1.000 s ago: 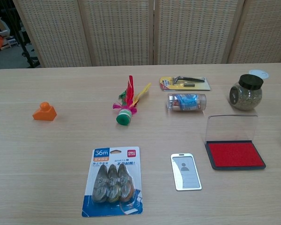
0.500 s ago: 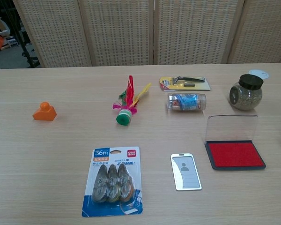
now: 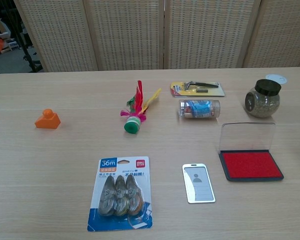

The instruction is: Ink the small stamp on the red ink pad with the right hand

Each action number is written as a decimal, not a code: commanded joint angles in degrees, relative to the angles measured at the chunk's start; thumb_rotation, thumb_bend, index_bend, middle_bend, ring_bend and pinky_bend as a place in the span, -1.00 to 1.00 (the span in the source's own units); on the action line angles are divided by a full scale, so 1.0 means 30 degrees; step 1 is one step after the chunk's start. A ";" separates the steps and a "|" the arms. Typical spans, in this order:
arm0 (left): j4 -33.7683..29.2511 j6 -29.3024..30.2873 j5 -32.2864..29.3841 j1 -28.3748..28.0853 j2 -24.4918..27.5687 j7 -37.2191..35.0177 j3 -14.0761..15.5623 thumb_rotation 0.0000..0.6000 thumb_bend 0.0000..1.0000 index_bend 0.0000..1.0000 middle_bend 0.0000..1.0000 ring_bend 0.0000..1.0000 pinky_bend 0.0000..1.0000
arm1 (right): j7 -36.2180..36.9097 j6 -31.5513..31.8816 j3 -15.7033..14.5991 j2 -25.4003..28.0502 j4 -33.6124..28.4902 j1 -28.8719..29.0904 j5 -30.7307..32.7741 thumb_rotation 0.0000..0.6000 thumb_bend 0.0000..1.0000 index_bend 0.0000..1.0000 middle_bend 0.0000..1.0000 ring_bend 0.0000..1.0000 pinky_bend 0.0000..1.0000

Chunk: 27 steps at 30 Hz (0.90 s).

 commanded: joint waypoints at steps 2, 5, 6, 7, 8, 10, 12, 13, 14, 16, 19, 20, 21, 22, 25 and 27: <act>0.0033 0.0068 0.0065 -0.0085 0.0026 -0.0073 -0.0098 1.00 -1.00 -1.00 -1.00 -1.00 -1.00 | -0.0813 0.2414 0.0277 0.0992 -0.1563 0.0787 -0.0076 1.00 0.26 0.14 0.89 1.00 1.00; 0.0133 0.0092 0.0182 -0.0046 0.0115 -0.0346 -0.0023 1.00 -1.00 -1.00 -1.00 -1.00 -1.00 | -0.1871 0.2835 0.0112 0.1357 -0.3181 0.1505 -0.0529 1.00 0.28 0.14 0.89 1.00 1.00; 0.0194 0.0124 0.0214 -0.0020 0.0149 -0.0487 -0.0007 1.00 -1.00 -1.00 -1.00 -1.00 -1.00 | -0.2454 0.2783 0.0033 0.1506 -0.3999 0.1831 -0.0743 1.00 0.29 0.14 0.89 1.00 1.00; 0.0233 0.0129 0.0247 -0.0006 0.0176 -0.0616 0.0016 1.00 -1.00 -1.00 -1.00 -1.00 -1.00 | -0.2913 0.2646 -0.0022 0.1620 -0.4697 0.2075 -0.0898 1.00 0.29 0.14 0.89 1.00 1.00; 0.0273 0.0127 0.0279 0.0008 0.0209 -0.0743 0.0042 1.00 -1.00 -1.00 -1.00 -1.00 -1.00 | -0.3395 0.2436 -0.0076 0.1737 -0.5458 0.2324 -0.1052 1.00 0.29 0.14 0.89 1.00 1.00; 0.0435 0.0031 0.0363 0.0040 0.0257 -0.1048 0.0168 1.00 -1.00 -1.00 -1.00 -1.00 -1.00 | -0.5259 0.1459 -0.0342 0.1689 -0.7551 0.3250 -0.1742 1.00 0.29 0.14 0.89 1.00 1.00; 0.0538 0.0020 0.0458 0.0043 0.0265 -0.1187 0.0222 1.00 -1.00 -1.00 -1.00 -1.00 -1.00 | -0.6686 0.0492 -0.0388 0.1954 -0.9218 0.3665 -0.1932 1.00 0.29 0.14 0.89 1.00 1.00; 0.0582 0.0032 0.0496 0.0052 0.0265 -0.1230 0.0244 1.00 -1.00 -1.00 -1.00 -1.00 -1.00 | -0.7382 0.0010 -0.0392 0.2081 -0.9947 0.3842 -0.2000 1.00 0.30 0.14 0.89 1.00 1.00; 0.0624 0.0039 0.0536 0.0058 0.0263 -0.1276 0.0268 1.00 -1.00 -1.00 -1.00 -1.00 -1.00 | -0.8272 -0.0574 -0.0387 0.2220 -1.0773 0.4056 -0.2094 1.00 0.31 0.14 0.89 1.00 1.00; 0.0676 0.0027 0.0569 0.0059 0.0260 -0.1343 0.0294 1.00 -1.00 -1.00 -1.00 -1.00 -1.00 | -0.9381 -0.1308 -0.0368 0.2353 -1.1705 0.4322 -0.2235 1.00 0.34 0.14 0.89 1.00 1.00; 0.0741 -0.0041 0.0572 0.0028 0.0274 -0.1439 0.0311 1.00 -1.00 -1.00 -1.00 -1.00 -1.00 | -1.0525 -0.2321 -0.0225 0.2495 -1.2977 0.4664 -0.2302 1.00 0.34 0.14 0.89 1.00 1.00; 0.0752 -0.0066 0.0558 0.0015 0.0280 -0.1457 0.0306 1.00 -1.00 -1.00 -1.00 -1.00 -1.00 | -1.0705 -0.2531 -0.0154 0.2526 -1.3272 0.4731 -0.2274 1.00 0.34 0.14 0.89 1.00 1.00; 0.0754 -0.0108 0.0523 -0.0006 0.0284 -0.1469 0.0295 1.00 -1.00 -1.00 -1.00 -1.00 -1.00 | -1.0916 -0.2801 -0.0042 0.2543 -1.3624 0.4815 -0.2216 1.00 0.34 0.14 0.89 1.00 1.00; 0.0761 -0.0137 0.0497 -0.0018 0.0290 -0.1470 0.0291 1.00 -1.00 -1.00 -1.00 -1.00 -1.00 | -1.1080 -0.3011 0.0040 0.2549 -1.3843 0.4867 -0.2164 1.00 0.34 0.14 0.89 1.00 1.00; 0.0759 -0.0169 0.0473 -0.0033 0.0303 -0.1485 0.0293 1.00 -1.00 -1.00 -1.00 -1.00 -1.00 | -1.1563 -0.3596 0.0215 0.2549 -1.4252 0.4969 -0.2051 1.00 0.38 0.14 0.89 1.00 1.00; 0.0755 -0.0152 0.0495 -0.0026 0.0315 -0.1522 0.0304 1.00 -1.00 -1.00 -1.00 -1.00 -1.00 | -1.1844 -0.4056 0.0290 0.2501 -1.4355 0.4998 -0.1961 1.00 0.42 0.14 0.89 1.00 1.00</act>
